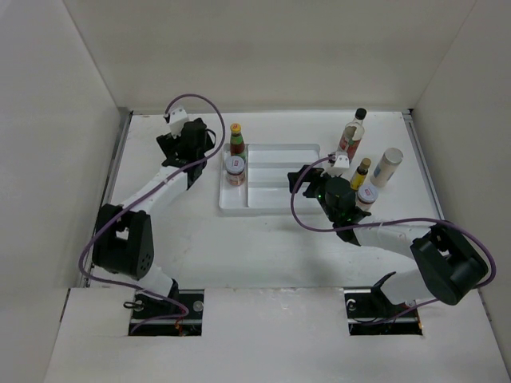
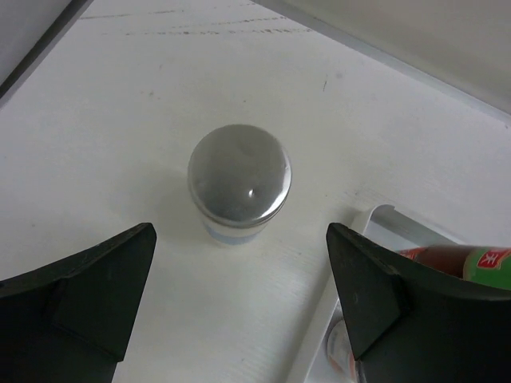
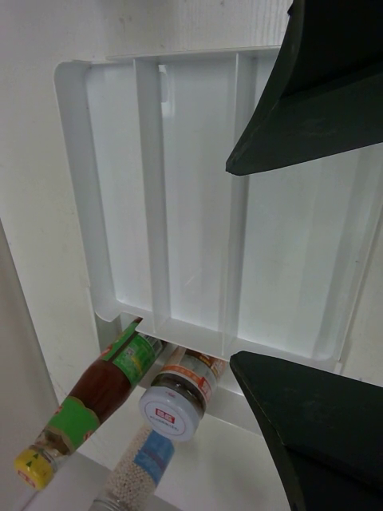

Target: Organize the condiment bottles

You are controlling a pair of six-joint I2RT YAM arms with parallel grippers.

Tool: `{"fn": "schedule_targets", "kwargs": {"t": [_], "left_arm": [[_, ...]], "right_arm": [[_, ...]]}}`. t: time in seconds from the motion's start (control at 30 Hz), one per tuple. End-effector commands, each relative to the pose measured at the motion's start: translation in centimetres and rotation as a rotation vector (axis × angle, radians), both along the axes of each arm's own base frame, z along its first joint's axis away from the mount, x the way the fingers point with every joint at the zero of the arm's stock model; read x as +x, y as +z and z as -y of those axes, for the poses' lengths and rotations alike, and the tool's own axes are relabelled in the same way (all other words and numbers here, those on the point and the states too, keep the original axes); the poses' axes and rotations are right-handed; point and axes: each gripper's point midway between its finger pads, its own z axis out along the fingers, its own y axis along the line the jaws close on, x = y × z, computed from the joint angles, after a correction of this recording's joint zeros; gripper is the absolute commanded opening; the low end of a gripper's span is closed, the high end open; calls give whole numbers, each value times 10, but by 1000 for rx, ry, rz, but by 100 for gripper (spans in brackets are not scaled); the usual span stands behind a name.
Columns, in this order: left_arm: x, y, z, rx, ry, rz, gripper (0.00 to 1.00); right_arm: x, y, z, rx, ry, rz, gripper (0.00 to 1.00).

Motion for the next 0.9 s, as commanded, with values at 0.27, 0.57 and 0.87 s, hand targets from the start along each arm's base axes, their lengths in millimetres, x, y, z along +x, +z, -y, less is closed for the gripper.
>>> {"fn": "schedule_targets", "kwargs": {"t": [0.27, 0.57, 0.87], "left_arm": [[48, 5, -19, 41, 23, -37, 89], [48, -8, -19, 28, 19, -57, 52], [-28, 43, 10, 11, -17, 124, 38]], "right_arm": [[7, 24, -10, 28, 20, 64, 100], [7, 25, -9, 30, 18, 65, 100], [6, 25, -10, 39, 19, 65, 100]]}}
